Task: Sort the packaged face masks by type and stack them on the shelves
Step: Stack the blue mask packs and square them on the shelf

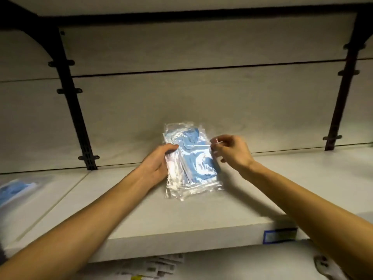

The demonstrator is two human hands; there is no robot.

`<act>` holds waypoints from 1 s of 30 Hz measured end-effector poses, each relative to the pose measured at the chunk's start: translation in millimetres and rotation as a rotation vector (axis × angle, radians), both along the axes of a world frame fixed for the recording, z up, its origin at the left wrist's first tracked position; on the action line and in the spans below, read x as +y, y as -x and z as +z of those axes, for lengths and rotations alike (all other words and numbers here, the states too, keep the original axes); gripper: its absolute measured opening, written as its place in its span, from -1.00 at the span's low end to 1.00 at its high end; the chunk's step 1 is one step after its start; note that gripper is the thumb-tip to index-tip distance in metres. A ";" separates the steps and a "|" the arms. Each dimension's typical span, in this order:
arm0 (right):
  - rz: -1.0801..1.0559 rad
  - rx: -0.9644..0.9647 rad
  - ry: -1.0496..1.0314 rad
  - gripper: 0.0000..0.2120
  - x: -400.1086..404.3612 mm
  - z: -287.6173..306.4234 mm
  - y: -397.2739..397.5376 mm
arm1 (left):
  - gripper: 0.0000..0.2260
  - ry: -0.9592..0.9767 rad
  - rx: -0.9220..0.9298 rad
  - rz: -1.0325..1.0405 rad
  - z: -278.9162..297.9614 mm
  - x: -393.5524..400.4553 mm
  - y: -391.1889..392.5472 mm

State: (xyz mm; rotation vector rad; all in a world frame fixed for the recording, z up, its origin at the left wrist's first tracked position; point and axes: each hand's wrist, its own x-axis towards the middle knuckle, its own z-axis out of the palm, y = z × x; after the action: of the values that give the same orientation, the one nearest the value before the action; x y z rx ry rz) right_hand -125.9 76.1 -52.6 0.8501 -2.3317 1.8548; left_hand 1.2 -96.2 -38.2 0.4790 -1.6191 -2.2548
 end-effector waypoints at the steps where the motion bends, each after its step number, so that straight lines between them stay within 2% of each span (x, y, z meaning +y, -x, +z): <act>1: 0.020 -0.048 0.033 -0.88 2.7 4.0 7.4 | -0.76 -0.028 0.026 -0.021 0.6 1.1 6.1; 3: 0.050 -0.129 0.081 -0.83 5.8 7.7 20.1 | -0.78 -0.018 0.027 -0.046 -1.6 0.1 15.8; 5: 0.060 -0.169 0.087 -0.81 7.5 6.7 32.2 | -0.65 0.013 0.018 -0.053 -8.7 -4.9 25.6; 9: 0.066 -0.261 0.106 -0.80 8.5 -9.0 45.2 | -0.82 0.164 0.010 -0.001 -26.4 -11.0 36.7; 11: 0.082 -0.347 0.123 -0.81 12.1 -15.3 49.7 | -0.73 0.216 0.015 0.020 -34.1 -12.8 40.3; 15: 0.271 -0.376 0.065 -0.68 21.3 -11.4 54.6 | -0.56 0.205 0.026 -0.013 -44.0 -19.0 42.5; 17: 0.325 -0.390 0.037 -0.65 19.1 -11.6 53.6 | -0.56 0.194 0.033 -0.035 -43.6 -23.0 42.0; 22: 0.235 -0.331 0.047 -0.96 17.9 -15.4 57.5 | -0.68 0.100 -0.030 -0.116 -37.1 -20.5 38.7; 27: 0.237 -0.367 0.045 -0.81 21.7 -11.7 63.6 | -0.72 0.085 0.026 -0.096 -32.8 -23.0 36.3; 30: 0.183 -0.382 0.093 -0.81 24.4 -10.5 66.7 | -0.70 0.093 0.044 -0.088 -32.1 -24.4 36.5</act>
State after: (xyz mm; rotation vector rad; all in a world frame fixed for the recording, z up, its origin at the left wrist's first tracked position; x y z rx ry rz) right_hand -192.6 100.5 -63.1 0.7794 -2.4140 2.3671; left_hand -35.4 -120.5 -70.4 0.3395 -1.7450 -2.2235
